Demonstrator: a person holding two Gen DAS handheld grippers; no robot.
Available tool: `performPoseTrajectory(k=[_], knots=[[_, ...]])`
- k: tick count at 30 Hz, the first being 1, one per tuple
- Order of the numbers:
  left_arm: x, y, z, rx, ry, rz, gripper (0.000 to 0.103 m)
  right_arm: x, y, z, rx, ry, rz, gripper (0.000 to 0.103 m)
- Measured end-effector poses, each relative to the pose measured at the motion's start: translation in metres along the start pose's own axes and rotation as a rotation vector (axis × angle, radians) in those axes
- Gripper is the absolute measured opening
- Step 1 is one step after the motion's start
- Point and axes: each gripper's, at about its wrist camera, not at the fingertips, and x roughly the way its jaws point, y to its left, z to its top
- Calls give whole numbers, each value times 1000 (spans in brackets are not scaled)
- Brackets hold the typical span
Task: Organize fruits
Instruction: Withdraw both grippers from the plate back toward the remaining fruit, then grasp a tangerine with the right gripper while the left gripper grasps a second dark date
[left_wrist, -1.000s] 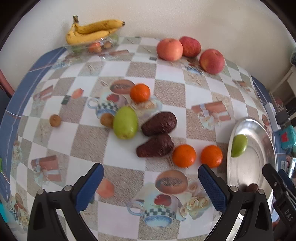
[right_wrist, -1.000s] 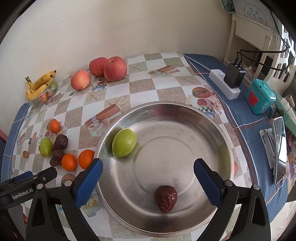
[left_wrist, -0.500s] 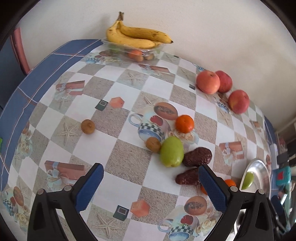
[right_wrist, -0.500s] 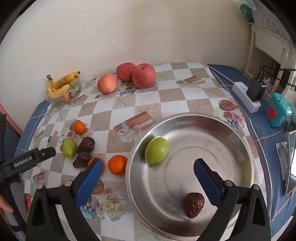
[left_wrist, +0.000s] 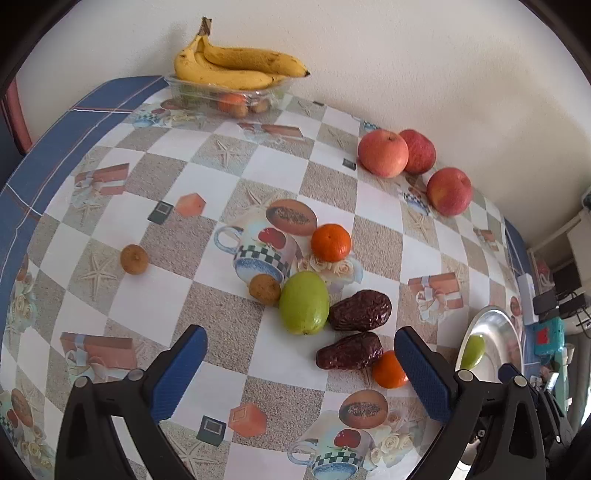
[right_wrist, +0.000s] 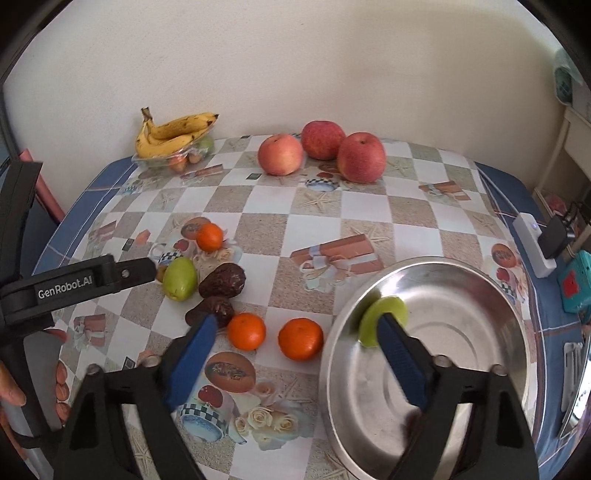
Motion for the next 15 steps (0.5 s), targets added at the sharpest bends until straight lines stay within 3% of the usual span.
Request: performPoseTrajectory(k=[4,7,15], knots=[[15,-6,-5,12,57,-15,96,18,5,-1,-19,75,-15,70],[27,-10,-9,2,106,-50,94,33,6,-3,-31,126,-32,60],[45,-20,-15,14,160,-78,91,56,12,-7,-102,171,-76,46]])
